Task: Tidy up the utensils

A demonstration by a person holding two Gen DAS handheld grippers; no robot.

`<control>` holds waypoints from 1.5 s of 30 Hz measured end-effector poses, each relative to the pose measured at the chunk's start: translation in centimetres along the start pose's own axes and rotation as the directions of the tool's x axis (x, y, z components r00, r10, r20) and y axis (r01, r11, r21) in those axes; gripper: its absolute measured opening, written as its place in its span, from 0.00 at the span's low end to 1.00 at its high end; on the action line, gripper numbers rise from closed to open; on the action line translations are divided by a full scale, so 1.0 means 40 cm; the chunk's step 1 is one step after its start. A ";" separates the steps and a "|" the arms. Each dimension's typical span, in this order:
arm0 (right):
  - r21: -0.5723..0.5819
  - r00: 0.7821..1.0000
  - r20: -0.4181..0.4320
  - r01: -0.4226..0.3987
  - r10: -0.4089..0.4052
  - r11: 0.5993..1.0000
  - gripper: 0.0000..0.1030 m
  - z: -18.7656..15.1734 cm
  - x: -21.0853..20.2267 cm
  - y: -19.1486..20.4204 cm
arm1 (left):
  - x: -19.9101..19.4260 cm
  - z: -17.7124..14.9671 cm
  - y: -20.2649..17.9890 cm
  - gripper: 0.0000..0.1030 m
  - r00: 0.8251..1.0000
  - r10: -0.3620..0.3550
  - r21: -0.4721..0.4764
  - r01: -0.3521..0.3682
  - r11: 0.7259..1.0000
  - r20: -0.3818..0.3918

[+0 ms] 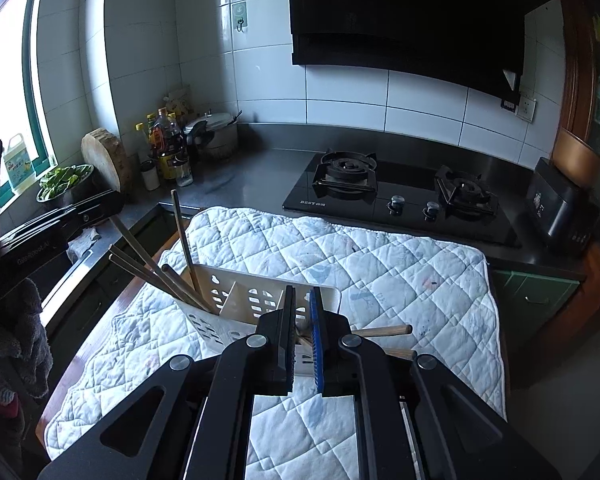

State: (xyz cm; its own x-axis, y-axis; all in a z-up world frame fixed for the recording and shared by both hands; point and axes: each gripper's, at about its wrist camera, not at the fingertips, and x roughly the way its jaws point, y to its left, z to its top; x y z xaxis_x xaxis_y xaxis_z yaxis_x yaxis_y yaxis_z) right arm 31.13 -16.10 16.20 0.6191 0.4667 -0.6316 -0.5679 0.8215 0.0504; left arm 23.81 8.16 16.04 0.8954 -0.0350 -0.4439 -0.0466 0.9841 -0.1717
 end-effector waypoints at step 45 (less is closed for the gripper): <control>0.025 0.986 0.099 0.129 -0.131 0.991 0.90 -0.437 -0.174 0.155 | -0.319 -0.428 -0.012 0.89 0.997 0.076 0.005 -0.076 0.997 0.006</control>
State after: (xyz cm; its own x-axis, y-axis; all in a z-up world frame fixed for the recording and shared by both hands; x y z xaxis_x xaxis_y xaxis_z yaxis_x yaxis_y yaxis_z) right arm 13.84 -19.99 7.39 0.7390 0.3851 -0.5528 -0.4693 0.8829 -0.0122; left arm 4.84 5.14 6.72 0.8918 0.0409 -0.4506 -0.1125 0.9847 -0.1332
